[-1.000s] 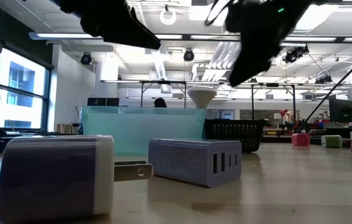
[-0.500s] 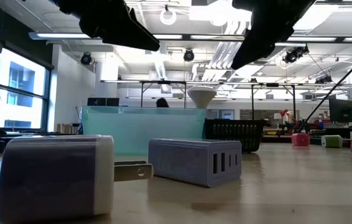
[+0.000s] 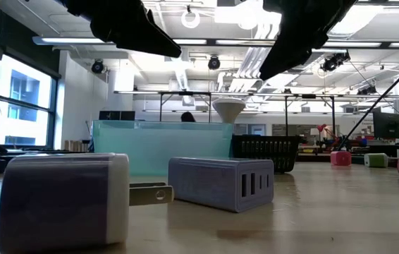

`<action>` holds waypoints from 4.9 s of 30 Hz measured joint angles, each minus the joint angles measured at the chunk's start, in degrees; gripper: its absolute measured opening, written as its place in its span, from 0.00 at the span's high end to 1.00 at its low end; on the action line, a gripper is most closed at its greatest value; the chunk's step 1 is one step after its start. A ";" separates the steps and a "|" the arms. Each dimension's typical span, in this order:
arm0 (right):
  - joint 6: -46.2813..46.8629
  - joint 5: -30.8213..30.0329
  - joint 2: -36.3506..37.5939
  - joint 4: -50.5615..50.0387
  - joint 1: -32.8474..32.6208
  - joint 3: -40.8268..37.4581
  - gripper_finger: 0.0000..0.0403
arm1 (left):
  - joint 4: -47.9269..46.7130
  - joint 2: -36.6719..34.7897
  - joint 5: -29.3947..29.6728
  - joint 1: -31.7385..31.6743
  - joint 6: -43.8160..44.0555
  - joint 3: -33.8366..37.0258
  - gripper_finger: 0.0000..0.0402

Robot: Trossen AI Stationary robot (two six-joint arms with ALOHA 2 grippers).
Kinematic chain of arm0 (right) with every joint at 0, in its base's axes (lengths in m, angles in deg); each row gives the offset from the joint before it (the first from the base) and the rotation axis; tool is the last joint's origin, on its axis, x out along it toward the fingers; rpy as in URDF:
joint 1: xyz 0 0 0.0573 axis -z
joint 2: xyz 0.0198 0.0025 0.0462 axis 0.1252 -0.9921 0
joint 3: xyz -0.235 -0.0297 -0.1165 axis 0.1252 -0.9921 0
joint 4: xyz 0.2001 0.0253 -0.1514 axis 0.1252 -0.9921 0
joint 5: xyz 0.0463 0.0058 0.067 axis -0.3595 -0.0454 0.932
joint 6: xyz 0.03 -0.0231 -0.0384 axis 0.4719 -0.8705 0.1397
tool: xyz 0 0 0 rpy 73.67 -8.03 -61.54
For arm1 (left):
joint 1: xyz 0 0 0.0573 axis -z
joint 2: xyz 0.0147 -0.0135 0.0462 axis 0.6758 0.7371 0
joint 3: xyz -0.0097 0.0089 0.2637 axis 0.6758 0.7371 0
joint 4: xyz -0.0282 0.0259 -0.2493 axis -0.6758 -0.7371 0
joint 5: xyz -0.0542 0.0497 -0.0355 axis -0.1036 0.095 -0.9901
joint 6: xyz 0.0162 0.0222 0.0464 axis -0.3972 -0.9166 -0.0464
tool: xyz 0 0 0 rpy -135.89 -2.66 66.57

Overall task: Pick & Place Office items
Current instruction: Put the pink and white charger adapter into the blue bin

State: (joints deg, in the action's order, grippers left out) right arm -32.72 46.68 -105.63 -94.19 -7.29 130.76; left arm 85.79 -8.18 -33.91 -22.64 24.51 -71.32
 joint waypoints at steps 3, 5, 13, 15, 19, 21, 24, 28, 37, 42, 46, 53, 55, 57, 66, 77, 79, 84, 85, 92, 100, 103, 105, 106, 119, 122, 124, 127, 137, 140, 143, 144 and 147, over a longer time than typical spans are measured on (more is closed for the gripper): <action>0.00 1.08 0.00 -0.99 0.00 0.00 0.49 | 0.00 0.00 0.00 0.00 0.02 0.00 0.13; 0.00 2.23 0.00 -1.86 0.00 0.00 0.39 | 0.00 0.00 0.01 0.00 0.02 0.00 0.13; 2.48 13.31 0.00 -8.64 -1.58 0.00 0.08 | -1.26 0.00 0.02 0.00 0.22 0.00 0.13; 5.61 14.71 0.02 -14.72 -2.59 0.02 0.05 | -1.55 0.00 0.02 0.00 0.75 0.00 0.13; 12.51 11.58 -0.61 -30.32 -3.83 0.01 0.04 | -1.64 0.00 0.04 0.00 0.87 0.00 0.13; 16.42 8.33 -0.59 -36.42 -4.25 0.00 0.05 | -1.69 0.00 0.04 0.00 0.92 0.00 0.13; 20.02 5.41 -0.59 -39.84 -4.71 0.00 0.07 | -1.94 0.00 0.04 0.00 1.29 0.00 0.13; 20.59 5.13 -0.60 -39.41 -5.40 0.00 0.08 | -2.34 0.00 0.04 0.00 1.39 0.00 0.13; 8.51 2.86 -0.60 -42.11 -8.74 -0.88 0.09 | -3.83 0.00 0.02 0.00 2.79 0.00 0.13; 4.96 2.75 -0.61 -41.29 -10.26 -1.95 0.08 | -4.39 0.00 0.04 0.00 2.66 0.00 0.13; 7.00 2.98 -0.61 -40.04 -10.42 -2.25 0.08 | -4.98 0.00 0.04 0.00 2.60 0.00 0.13; 5.29 7.23 -0.59 -39.92 -10.43 -2.25 0.09 | -5.38 0.00 0.04 0.00 2.58 0.00 0.13; 4.09 7.91 -0.61 -39.74 -10.38 -2.25 0.10 | -5.47 0.00 0.04 0.00 2.58 0.00 0.13; 3.51 8.68 -0.59 -39.84 -10.24 -2.25 0.10 | -5.49 0.00 0.04 0.00 2.61 0.00 0.13; 2.89 9.11 -0.61 -33.62 -10.27 -8.72 0.10 | -5.52 0.00 0.04 0.00 2.86 0.00 0.13; 4.21 12.06 -0.61 -26.94 -10.27 -14.80 0.10 | -5.53 0.00 0.04 0.00 2.99 0.00 0.13; 4.04 13.28 -0.61 -25.51 -10.27 -15.72 0.10 | -5.53 0.00 0.04 0.00 2.99 0.00 0.13; 4.13 13.85 -0.61 -22.86 -10.27 -17.52 0.10 | -5.51 0.00 0.04 0.00 2.74 0.00 0.13; 4.31 13.63 -0.61 -22.69 -10.27 -17.76 0.10 | -5.50 0.00 0.04 0.00 2.55 0.00 0.13; 5.92 13.73 -0.46 -21.98 -10.23 -18.99 0.10 | -5.49 0.00 0.04 0.02 2.43 0.00 0.13; 6.36 15.49 -0.55 -20.41 -8.96 -19.19 0.27 | -5.49 0.00 0.04 0.02 2.58 0.00 0.13; 6.40 16.29 -0.59 -19.80 -8.40 -19.25 0.39 | -5.49 0.00 0.04 0.02 2.58 0.00 0.13; 6.35 16.51 -0.61 -18.94 -8.28 -19.29 0.48 | -5.49 0.00 0.04 0.01 2.56 0.00 0.13; 6.23 16.42 -0.63 -18.23 -8.28 -19.32 0.53 | -5.49 0.00 0.04 0.01 2.56 0.00 0.13; 5.51 -0.20 -0.72 -2.62 -7.48 -15.94 0.70 | -5.49 0.00 0.04 -0.09 0.48 0.00 0.13; 4.08 -4.37 -0.72 -1.84 -7.03 -12.92 0.70 | -5.49 0.00 0.00 -0.68 0.41 0.00 0.13; 1.12 -7.46 -0.70 -0.26 -7.33 -10.74 0.68 | -5.49 0.00 0.02 -1.25 0.73 0.00 0.13; -5.94 -11.06 -0.70 5.30 -8.00 -8.69 0.64 | -5.09 0.00 -0.55 -2.79 2.40 0.00 0.13; -25.01 -15.49 -0.66 19.90 -7.94 -5.73 0.70 | 1.58 -0.04 -27.73 -12.86 17.81 -0.02 0.13; -27.11 -19.20 -0.91 21.05 -7.48 -5.73 0.70 | 3.60 -0.04 -32.48 -14.82 22.24 -0.02 0.13; -28.94 -24.23 -1.90 21.31 -7.48 -5.73 0.66 | 5.39 -0.04 -35.01 -16.10 26.72 -0.02 0.13; -29.55 -25.62 -2.50 21.48 -7.51 -5.73 0.66 | 5.78 -0.04 -35.04 -16.36 28.33 -0.02 0.13; -31.62 -28.72 -4.71 22.45 -7.50 -5.70 0.68 | 7.51 -0.04 -33.74 -17.03 33.19 -0.02 0.13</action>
State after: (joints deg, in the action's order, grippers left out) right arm -64.34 17.96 -110.34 -71.74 -14.79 125.05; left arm 93.30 -8.23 -67.66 -39.67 57.69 -71.34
